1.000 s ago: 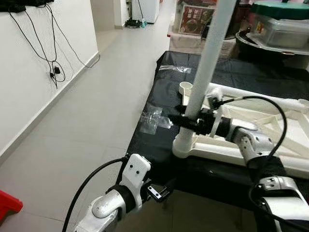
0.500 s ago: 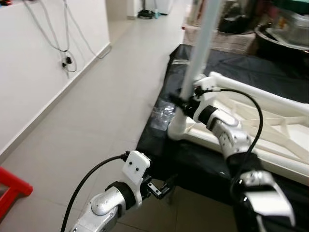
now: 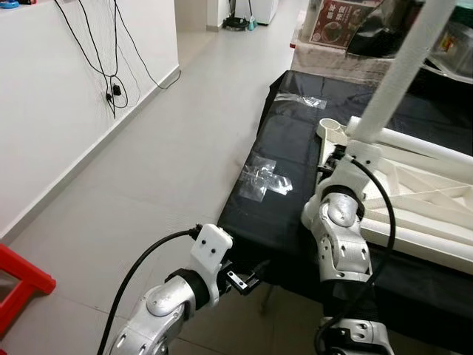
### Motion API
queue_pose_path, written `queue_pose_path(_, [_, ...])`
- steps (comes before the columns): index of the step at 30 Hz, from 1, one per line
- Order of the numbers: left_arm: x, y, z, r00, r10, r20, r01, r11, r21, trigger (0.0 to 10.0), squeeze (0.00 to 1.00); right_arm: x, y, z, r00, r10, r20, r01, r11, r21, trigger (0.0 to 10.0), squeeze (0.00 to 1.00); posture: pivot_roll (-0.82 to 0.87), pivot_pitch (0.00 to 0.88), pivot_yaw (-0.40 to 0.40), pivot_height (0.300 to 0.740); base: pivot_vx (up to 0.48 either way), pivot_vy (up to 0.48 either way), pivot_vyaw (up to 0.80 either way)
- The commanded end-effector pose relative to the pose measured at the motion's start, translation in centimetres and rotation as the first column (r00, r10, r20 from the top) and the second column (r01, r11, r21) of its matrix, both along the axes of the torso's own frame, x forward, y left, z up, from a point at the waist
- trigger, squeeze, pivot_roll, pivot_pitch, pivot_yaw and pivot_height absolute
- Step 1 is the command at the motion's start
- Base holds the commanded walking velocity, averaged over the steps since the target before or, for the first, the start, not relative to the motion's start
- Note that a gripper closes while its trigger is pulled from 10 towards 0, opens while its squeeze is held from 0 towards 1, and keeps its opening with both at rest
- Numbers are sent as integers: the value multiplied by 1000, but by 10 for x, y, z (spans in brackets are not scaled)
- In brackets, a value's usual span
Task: Building children table
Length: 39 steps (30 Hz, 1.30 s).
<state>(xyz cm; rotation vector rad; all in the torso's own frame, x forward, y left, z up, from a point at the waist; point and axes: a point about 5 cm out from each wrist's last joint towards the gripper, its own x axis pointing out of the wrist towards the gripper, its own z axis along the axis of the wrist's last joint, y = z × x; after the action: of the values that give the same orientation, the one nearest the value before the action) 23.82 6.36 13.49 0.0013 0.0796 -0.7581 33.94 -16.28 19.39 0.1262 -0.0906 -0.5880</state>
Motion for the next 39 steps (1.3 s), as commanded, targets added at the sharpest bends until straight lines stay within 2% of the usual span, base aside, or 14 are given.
queue_pose_path(1, [-1,-3,-2,1000,-8,-7,8,1000,-2,10000,0,-3,42,-13,998,54,-36,-49,990,133,8078,0,178,14,-85,740,0,0,0])
queue_pose_path(3, [-1,-3,-2,1000,-8,-7,8,1000,-2,10000,0,-3,42,-13,998,54,-36,-49,990,133,8078,0,178,14,-85,740,0,0,0])
queue_pose_path(4, [-3,-4,-2,1000,-13,-7,13,1000,-7,10000,0,-4,49,-10,994,106,-5,-104,986,134,10000,1000,176,9,-85,740,0,0,0])
queue_pose_path(7, [-5,-6,-5,1000,-21,-13,21,1000,-8,10000,0,-6,41,-2,975,206,85,-211,975,65,10000,1000,167,0,-83,740,0,0,0])
queue_pose_path(8, [-4,-6,-8,1000,-21,-18,21,1000,-9,10000,0,-7,32,2,953,271,137,-278,960,34,10000,0,154,0,-78,740,0,0,0])
queue_pose_path(13, [-2,-8,-10,1000,-22,-22,22,1000,-13,10000,0,-5,12,7,845,500,188,-502,864,-41,10000,0,152,0,-78,740,0,0,0])
queue_pose_path(15, [-1,-9,-11,999,-28,-22,28,999,-16,10000,0,-1,1,5,675,725,134,-726,686,-52,10000,0,144,0,-76,740,0,0,0])
queue_pose_path(16, [-1,-9,-11,999,-28,-22,28,999,-16,10000,0,-1,1,5,675,725,134,-726,686,-52,10000,0,144,0,-76,740,0,0,0])
queue_pose_path(18, [-2,-11,-12,999,-35,-22,35,999,-22,10000,0,1,-3,9,407,910,84,-911,411,-42,10000,0,149,0,-82,740,0,0,0])
queue_pose_path(24, [-4,-11,-11,999,-39,-19,39,999,-28,10000,0,4,1,12,207,978,40,-978,208,-34,10000,0,156,0,-87,740,0,0,0])
queue_pose_path(28, [-10,-10,-9,999,-35,-16,35,999,-39,10000,0,5,18,7,-72,993,-97,-997,-75,-27,10000,0,184,0,-105,740,0,0,0])
queue_pose_path(35, [-16,-8,-6,999,-36,-16,35,998,-45,10000,0,7,33,-1,-195,968,-160,-981,-196,8,10000,0,194,31,-107,740,0,0,0])
queue_pose_path(36, [-18,-7,-5,999,-36,-17,35,998,-47,10000,0,5,39,-7,-226,957,-180,-974,-225,25,2627,0,197,43,-109,740,0,0,0])
queue_pose_path(39, [-19,-7,-4,999,-36,-17,35,998,-49,10000,0,6,43,-13,-210,959,-190,-978,-209,29,0,0,197,48,-109,740,0,0,0])
